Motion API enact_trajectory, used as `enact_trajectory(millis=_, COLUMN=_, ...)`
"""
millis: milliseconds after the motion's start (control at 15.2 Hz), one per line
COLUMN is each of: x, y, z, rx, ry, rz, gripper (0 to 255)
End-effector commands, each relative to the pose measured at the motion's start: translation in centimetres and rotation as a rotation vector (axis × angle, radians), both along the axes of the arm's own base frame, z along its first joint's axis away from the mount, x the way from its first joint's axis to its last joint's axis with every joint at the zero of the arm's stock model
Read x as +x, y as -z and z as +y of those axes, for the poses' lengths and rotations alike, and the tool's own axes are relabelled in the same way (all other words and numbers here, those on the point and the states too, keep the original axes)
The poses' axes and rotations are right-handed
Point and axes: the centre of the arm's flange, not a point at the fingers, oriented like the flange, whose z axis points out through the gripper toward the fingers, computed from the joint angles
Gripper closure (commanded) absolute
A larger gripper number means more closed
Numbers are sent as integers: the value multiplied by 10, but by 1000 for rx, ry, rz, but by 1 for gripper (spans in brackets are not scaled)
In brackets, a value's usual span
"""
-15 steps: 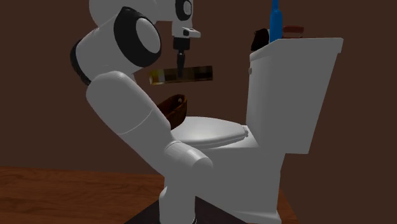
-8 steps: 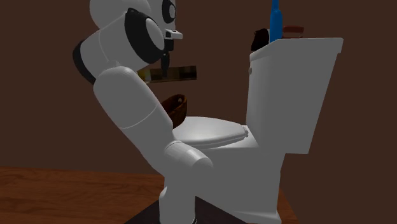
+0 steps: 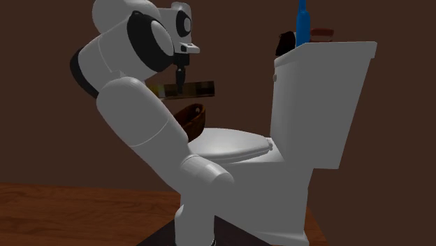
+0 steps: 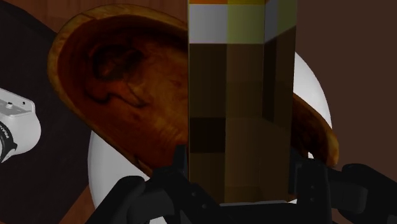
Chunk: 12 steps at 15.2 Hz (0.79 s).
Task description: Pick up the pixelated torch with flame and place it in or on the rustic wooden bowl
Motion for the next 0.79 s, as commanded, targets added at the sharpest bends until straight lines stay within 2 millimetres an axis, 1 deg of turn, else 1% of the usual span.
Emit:
enact_trajectory(millis=0, x=0, y=10, z=1, rx=1, ry=0, rz=-1, gripper=255)
enact_trajectory(millis=264, x=0, y=31, z=1, rx=1, ry=0, rz=-1, gripper=255)
enact_trajectory(millis=726, x=0, y=33, z=1, rx=1, ry=0, rz=-1, gripper=255)
